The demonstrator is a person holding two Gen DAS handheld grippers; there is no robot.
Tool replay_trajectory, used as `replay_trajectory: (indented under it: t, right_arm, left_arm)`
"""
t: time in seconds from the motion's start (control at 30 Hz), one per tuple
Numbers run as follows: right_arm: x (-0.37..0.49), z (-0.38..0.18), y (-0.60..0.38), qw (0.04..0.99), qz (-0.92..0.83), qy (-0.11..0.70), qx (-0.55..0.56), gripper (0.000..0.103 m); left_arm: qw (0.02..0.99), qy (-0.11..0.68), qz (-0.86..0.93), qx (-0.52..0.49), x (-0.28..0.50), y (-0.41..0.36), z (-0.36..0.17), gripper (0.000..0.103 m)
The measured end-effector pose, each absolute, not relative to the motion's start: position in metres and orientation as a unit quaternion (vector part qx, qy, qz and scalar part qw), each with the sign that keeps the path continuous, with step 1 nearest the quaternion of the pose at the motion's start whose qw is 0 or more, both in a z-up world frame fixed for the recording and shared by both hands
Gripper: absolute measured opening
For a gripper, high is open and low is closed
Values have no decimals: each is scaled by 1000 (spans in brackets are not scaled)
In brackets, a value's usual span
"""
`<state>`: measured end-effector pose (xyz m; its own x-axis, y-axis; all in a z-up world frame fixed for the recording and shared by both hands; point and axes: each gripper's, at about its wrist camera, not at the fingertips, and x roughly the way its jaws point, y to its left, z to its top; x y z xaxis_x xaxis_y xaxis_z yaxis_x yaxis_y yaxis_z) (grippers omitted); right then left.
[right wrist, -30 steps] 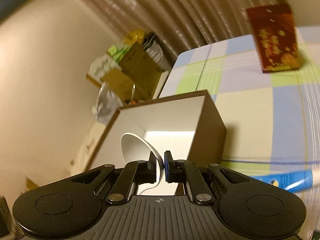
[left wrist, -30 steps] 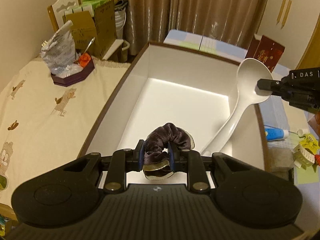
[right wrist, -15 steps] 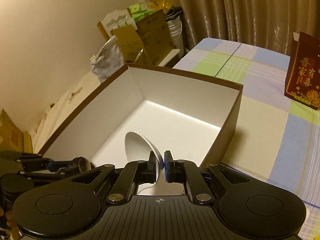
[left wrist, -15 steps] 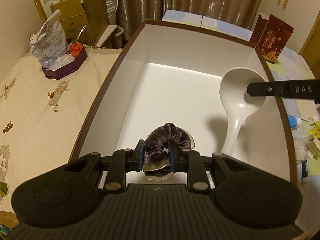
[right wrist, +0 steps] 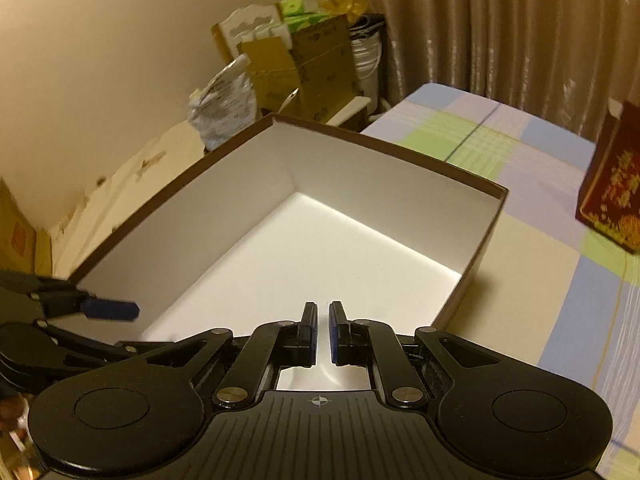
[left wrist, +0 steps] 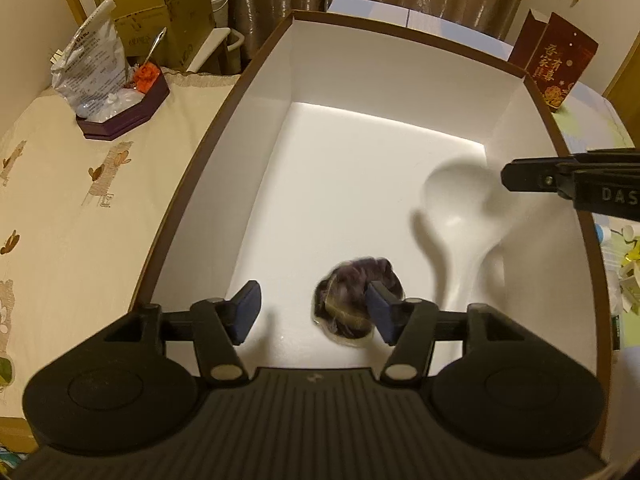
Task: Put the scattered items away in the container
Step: 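Carry the ladle and scrunchie into the box and release both, then withdraw both tools from the box back toward the remaining items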
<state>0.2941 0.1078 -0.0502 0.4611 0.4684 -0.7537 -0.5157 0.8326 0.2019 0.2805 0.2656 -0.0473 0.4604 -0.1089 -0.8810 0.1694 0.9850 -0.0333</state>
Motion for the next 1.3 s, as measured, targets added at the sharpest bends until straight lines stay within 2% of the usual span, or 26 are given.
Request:
replay_trajectory:
  t: [0.23,0.27,0.3,0.33,0.4,0.9,1.3]
  right_arm:
    - [285,-47,117,844,327,419,-76,12]
    - [283,-46,116,842,332,418,-75,27]
    - [280,-44,112,843,333,416,-73,86]
    - [275,-41,110,850,329,405,-73,103]
    - [262,-35,105,862,341,367,-83,103]
    - [235,-28,99,863,305,386,-115,103]
    - [205,-23,92,867,298,383,-109,103]
  left_arm:
    - [857,508,-83,29,272,265,-38,70]
    - [858,507,-83,29,270,265,-37,73]
    - [858,506,-81,29,269,265,-35,76]
    - [859,505,-79,30,267,265,-34,78]
    - [860,503,-74,30,264,266,-31,80]
    - [865,497,-65,38,237,252,-13,93]
    - [875,480,-57,37,207,249,2,94]
